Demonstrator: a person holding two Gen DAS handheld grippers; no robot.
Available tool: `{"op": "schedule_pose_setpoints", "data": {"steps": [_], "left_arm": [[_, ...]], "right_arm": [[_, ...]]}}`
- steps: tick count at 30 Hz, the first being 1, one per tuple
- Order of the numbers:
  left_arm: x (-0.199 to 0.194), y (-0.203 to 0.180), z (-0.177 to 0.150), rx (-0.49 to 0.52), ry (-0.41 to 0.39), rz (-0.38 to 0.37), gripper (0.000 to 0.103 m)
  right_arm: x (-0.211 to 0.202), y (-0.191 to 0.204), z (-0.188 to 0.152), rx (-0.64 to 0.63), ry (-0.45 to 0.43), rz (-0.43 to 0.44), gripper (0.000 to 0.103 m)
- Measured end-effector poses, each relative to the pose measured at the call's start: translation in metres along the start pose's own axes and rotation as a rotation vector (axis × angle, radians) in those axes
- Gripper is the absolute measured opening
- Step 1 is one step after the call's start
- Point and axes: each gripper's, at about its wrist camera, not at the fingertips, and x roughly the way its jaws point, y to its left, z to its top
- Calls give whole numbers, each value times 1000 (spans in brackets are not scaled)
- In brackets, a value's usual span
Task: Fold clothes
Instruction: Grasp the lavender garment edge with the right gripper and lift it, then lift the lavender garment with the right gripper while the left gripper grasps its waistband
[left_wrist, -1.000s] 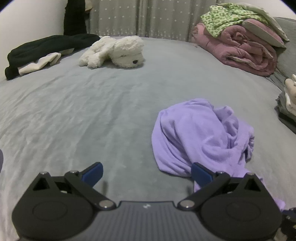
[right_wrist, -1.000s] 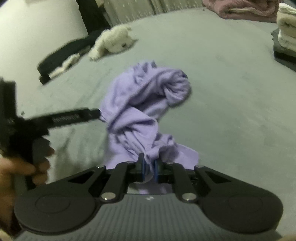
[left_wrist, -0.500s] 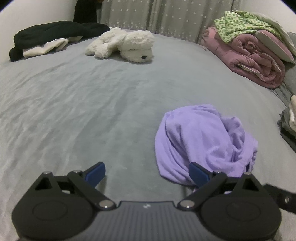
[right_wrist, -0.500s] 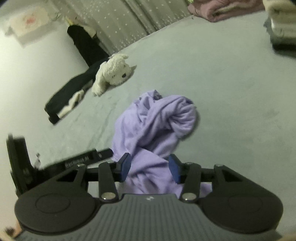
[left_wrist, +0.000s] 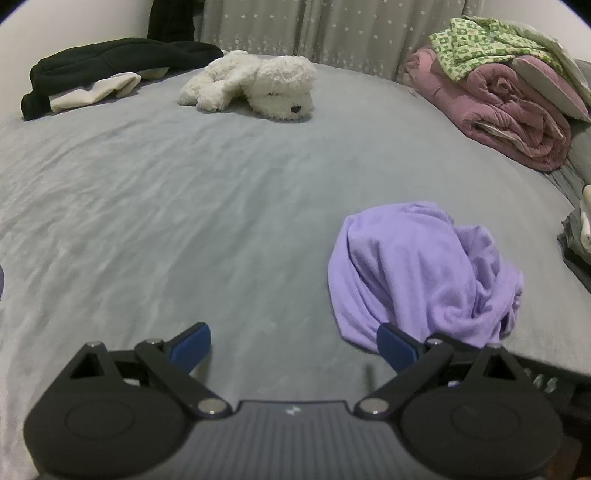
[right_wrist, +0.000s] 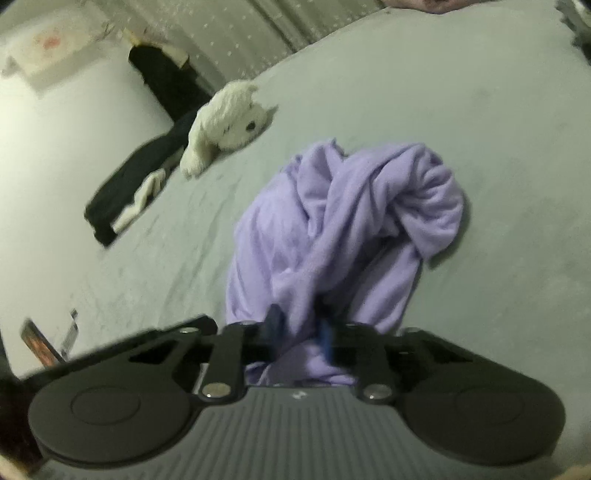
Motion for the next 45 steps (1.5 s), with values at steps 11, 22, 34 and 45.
{"op": "schedule_pose_setpoints", "data": {"steps": [11, 22, 34, 45], "left_arm": [[-9, 11, -1, -21, -3, -11, 97], [-11, 27, -4, -92, 25, -44, 95], [-1, 11, -5, -148, 29, -119, 90], [7, -13, -8, -109, 27, -125, 75]], "right_arm": [[-39, 4, -11, 37, 131, 180, 13], [-92, 9, -30, -35, 252, 210, 13], [-133, -39, -56, -33, 343, 125, 7], [-165, -52, -50, -2, 248, 114, 19]]}}
